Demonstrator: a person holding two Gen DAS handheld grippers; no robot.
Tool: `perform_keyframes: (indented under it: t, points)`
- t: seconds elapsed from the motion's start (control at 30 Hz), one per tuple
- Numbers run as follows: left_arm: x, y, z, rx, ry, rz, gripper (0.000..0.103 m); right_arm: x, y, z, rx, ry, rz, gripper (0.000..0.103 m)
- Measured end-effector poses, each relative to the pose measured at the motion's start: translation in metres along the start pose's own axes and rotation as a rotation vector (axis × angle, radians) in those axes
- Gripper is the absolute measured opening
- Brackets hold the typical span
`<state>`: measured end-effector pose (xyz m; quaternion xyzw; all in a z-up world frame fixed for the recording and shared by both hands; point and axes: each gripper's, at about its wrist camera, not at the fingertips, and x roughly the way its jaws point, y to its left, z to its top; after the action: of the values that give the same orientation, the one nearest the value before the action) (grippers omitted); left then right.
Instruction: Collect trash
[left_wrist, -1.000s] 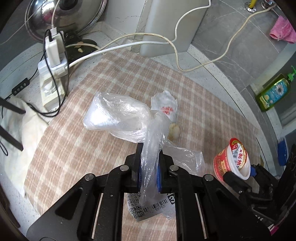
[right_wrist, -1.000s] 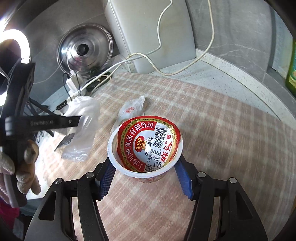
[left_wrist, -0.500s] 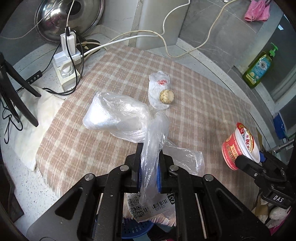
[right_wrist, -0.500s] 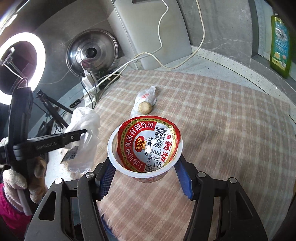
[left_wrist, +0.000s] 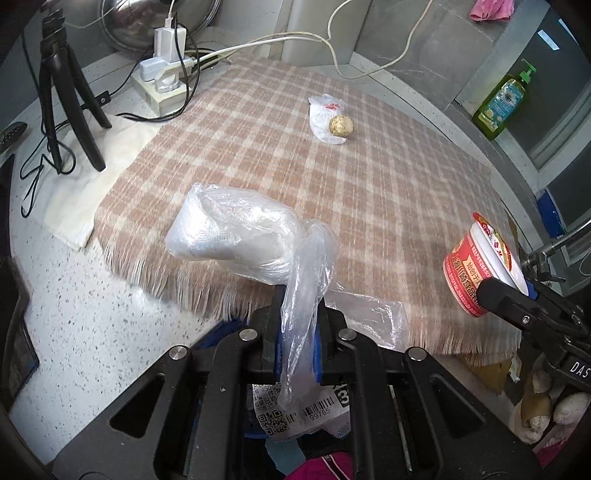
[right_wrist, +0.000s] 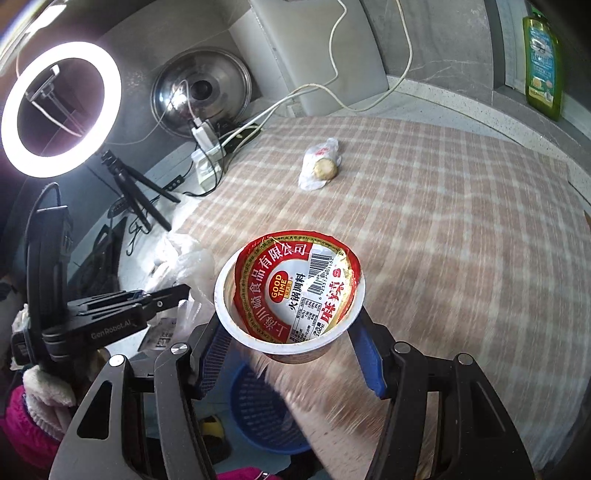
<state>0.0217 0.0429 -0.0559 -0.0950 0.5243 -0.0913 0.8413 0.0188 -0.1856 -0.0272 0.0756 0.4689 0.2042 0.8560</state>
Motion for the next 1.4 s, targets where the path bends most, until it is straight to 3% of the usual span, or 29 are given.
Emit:
perform_keyframes:
  t: [0.83,1.4]
  points:
    - [0.016,0.050,-0.103,-0.057,0.139,0.002,0.010,0.022,0.065,-0.077,-0.065,0.121,0.049,0.061]
    - [0.074,0.070,-0.149,-0.064,0.296,0.046,0.010,0.058,0.068,-0.125,-0.068,0.245,0.018,0.061]
